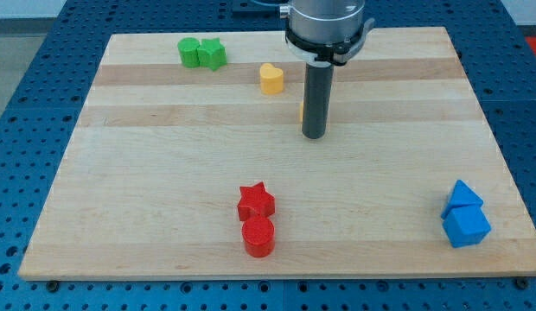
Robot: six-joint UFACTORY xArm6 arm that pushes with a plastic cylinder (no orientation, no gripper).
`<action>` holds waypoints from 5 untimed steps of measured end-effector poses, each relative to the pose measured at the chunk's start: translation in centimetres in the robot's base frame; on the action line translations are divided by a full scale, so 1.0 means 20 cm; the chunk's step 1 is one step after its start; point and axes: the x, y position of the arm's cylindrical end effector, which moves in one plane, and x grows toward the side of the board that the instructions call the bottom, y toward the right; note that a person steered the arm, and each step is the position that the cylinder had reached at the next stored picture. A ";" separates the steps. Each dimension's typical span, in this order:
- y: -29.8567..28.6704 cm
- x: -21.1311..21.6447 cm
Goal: Slightly push the yellow hexagon towards yellow heart
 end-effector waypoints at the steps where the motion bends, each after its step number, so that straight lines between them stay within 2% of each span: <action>1: 0.14 0.00; 2: 0.18 -0.05; 5: -0.04 -0.07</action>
